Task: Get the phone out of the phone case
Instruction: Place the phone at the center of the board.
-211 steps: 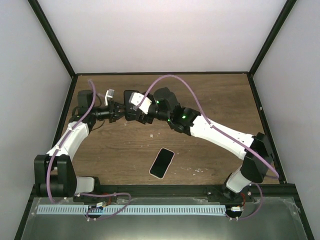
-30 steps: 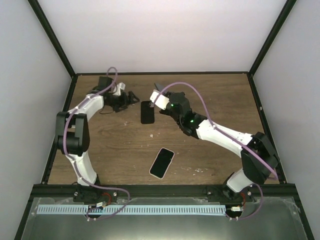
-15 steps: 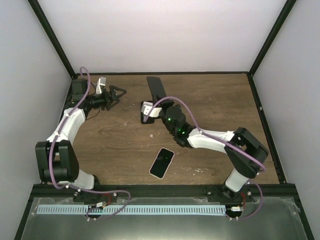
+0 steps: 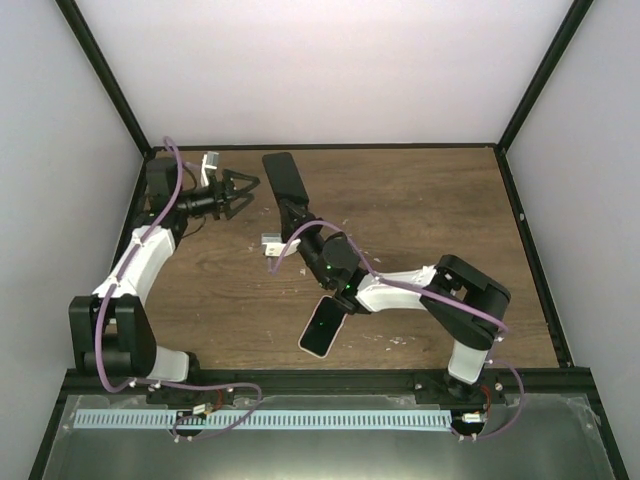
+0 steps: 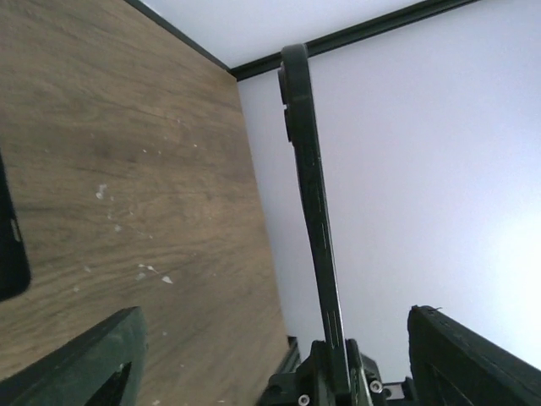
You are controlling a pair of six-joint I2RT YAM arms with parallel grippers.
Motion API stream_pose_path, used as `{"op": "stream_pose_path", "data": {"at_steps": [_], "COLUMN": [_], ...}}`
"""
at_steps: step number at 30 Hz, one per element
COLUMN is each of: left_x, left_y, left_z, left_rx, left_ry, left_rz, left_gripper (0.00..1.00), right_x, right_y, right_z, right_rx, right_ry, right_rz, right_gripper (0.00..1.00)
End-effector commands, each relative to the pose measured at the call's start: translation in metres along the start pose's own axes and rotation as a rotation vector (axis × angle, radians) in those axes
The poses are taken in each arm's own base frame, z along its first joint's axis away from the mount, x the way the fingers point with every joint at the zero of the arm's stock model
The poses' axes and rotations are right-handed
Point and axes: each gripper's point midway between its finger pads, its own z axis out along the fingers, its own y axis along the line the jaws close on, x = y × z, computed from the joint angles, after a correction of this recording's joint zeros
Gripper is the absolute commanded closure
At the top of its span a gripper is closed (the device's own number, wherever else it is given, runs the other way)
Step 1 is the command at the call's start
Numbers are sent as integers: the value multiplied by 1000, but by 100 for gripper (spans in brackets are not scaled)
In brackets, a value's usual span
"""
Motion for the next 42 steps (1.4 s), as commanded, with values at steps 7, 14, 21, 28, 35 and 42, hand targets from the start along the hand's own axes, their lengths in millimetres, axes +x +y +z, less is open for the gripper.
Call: {"op": "stream_pose_path", "data": {"at_steps": [7, 14, 21, 28, 35, 42], "left_x": [14, 18, 9, -5, -20, -22], "left_y": [-18, -14, -4, 0, 6, 14], "left_z": [20, 24, 21, 10, -7, -24], "left_rx": [64, 59, 45, 53, 11, -43], "left_ry": [67, 74, 49, 16, -33, -57], "left_rz": [9, -8, -62, -67, 31, 153], "left_gripper": [40, 72, 97, 100, 100, 100], "right_x": [-29, -40, -41, -39, -42, -41], "right_y": [-29, -21, -17, -11, 27, 50], "right_z": [-7, -10, -12, -14, -10, -23], "right_rx": [136, 134, 142, 127, -189, -577], "right_ry": [-50, -71, -70, -72, -68, -32], "right_rz": [3, -9, -37, -45, 120, 423], "right_gripper": [99, 99, 92, 54, 22, 9]}}
